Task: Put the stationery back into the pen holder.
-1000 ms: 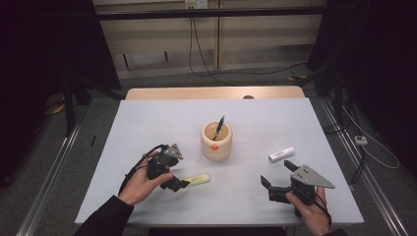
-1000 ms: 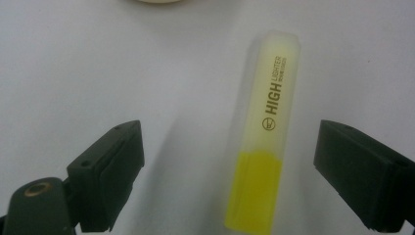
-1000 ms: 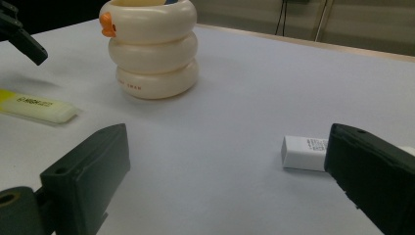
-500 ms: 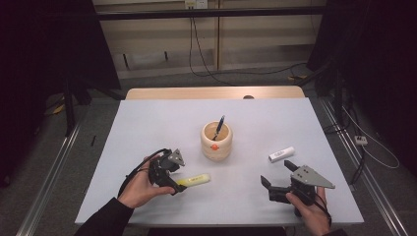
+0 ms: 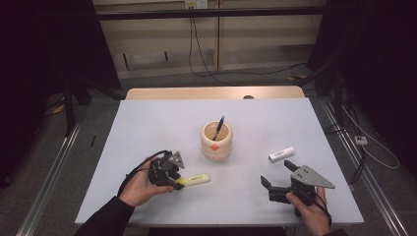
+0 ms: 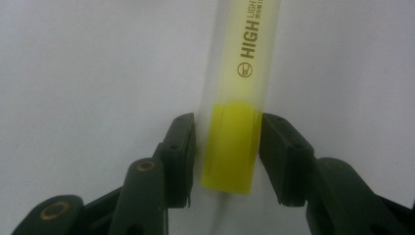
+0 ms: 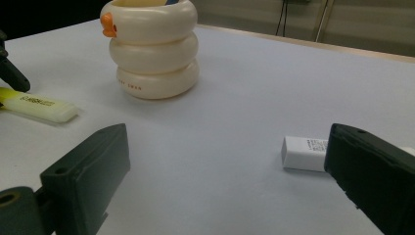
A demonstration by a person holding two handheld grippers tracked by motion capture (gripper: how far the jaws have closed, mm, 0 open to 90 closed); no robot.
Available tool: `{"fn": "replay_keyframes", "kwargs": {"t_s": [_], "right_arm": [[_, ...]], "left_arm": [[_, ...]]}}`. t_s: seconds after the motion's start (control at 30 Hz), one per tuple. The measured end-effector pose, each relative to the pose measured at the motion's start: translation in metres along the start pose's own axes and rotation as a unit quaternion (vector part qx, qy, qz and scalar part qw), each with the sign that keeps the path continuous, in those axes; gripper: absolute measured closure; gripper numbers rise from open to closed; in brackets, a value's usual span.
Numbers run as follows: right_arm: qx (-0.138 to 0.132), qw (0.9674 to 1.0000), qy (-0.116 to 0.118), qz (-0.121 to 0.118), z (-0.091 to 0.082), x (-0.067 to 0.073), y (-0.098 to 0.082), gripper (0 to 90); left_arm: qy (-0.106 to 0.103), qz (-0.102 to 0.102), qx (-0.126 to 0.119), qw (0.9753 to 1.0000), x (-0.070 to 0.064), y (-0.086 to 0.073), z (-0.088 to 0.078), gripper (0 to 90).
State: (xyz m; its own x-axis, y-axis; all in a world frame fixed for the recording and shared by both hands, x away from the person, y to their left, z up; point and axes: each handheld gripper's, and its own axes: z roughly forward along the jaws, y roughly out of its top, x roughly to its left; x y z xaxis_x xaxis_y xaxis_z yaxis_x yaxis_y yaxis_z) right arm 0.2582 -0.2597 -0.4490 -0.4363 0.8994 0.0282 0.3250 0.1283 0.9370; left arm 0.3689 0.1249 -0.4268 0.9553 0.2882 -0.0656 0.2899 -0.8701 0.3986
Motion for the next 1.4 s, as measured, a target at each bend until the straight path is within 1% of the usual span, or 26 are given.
{"fn": "replay_keyframes", "kwargs": {"t_s": [0.1, 0.17, 0.23, 0.27, 0.3, 0.53, 0.63, 0.8, 0.87, 0.9, 0.97, 1.0, 1.13, 1.2, 1.23, 1.3, 1.4], "right_arm": [[0.000, 1.0000, 0.000, 0.000, 0.000, 0.000, 0.000, 2.9], [0.001, 1.0000, 0.000, 0.000, 0.000, 0.000, 0.000, 2.9], [0.000, 1.0000, 0.000, 0.000, 0.000, 0.000, 0.000, 3.0], [0.000, 1.0000, 0.000, -0.001, 0.000, 0.000, 0.000, 3.0], [0.000, 1.0000, 0.000, -0.001, 0.000, 0.000, 0.000, 2.9], [0.000, 1.0000, 0.000, -0.001, 0.000, 0.000, 0.000, 2.9], [0.000, 1.0000, 0.000, -0.001, 0.000, 0.000, 0.000, 2.9], [0.000, 1.0000, 0.000, -0.001, 0.000, 0.000, 0.000, 3.0], [0.000, 1.0000, 0.000, -0.001, 0.000, 0.000, 0.000, 3.0], [0.000, 1.0000, -0.001, -0.001, 0.000, 0.000, 0.000, 3.0], [0.000, 1.0000, -0.001, -0.004, 0.000, 0.001, 0.000, 3.0], [0.000, 1.0000, 0.000, -0.007, 0.000, 0.002, 0.000, 3.0], [0.002, 0.9999, 0.002, -0.013, 0.001, 0.005, 0.000, 3.0], [0.001, 0.9999, 0.005, -0.013, 0.001, 0.007, 0.001, 3.0], [0.001, 0.9998, 0.007, -0.016, 0.001, 0.008, 0.001, 3.0], [0.005, 0.9997, 0.013, -0.021, 0.003, 0.012, 0.001, 2.9], [0.006, 0.9995, 0.021, -0.024, 0.006, 0.016, 0.002, 3.0]], "left_arm": [[0.008, 0.004, 0.004, 1.0000, -0.003, 0.001, 0.001, 58.4], [0.001, 0.010, 0.009, 0.9999, -0.003, 0.002, 0.000, 61.4], [0.004, 0.015, 0.009, 0.9998, -0.005, 0.003, 0.001, 64.4], [0.002, 0.017, 0.011, 0.9998, -0.006, 0.004, 0.001, 64.8], [0.000, 0.018, 0.012, 0.9998, -0.006, 0.004, 0.001, 67.1], [0.005, 0.009, 0.011, 0.9999, -0.006, 0.003, 0.000, 67.3], [0.005, 0.004, 0.007, 1.0000, -0.006, 0.003, 0.000, 67.3], [-0.004, -0.002, -0.003, 1.0000, -0.004, 0.000, -0.002, 67.3], [0.001, -0.005, -0.012, 0.9999, -0.004, 0.000, -0.004, 67.3], [-0.001, -0.008, -0.018, 0.9998, -0.004, -0.001, -0.005, 67.3], [0.006, -0.013, -0.023, 0.9996, -0.004, -0.001, -0.008, 67.3], [0.004, -0.018, -0.025, 0.9995, -0.004, -0.001, -0.008, 67.3], [-0.008, -0.018, -0.030, 0.9994, -0.004, -0.001, -0.009, 67.3], [-0.019, -0.021, -0.039, 0.9988, -0.005, 0.000, -0.009, 67.3], [-0.021, -0.017, -0.039, 0.9989, -0.005, 0.001, -0.010, 67.3], [-0.026, -0.017, -0.041, 0.9987, -0.005, 0.003, -0.011, 67.4], [-0.025, -0.017, -0.046, 0.9985, -0.005, 0.008, -0.013, 67.3]]}}
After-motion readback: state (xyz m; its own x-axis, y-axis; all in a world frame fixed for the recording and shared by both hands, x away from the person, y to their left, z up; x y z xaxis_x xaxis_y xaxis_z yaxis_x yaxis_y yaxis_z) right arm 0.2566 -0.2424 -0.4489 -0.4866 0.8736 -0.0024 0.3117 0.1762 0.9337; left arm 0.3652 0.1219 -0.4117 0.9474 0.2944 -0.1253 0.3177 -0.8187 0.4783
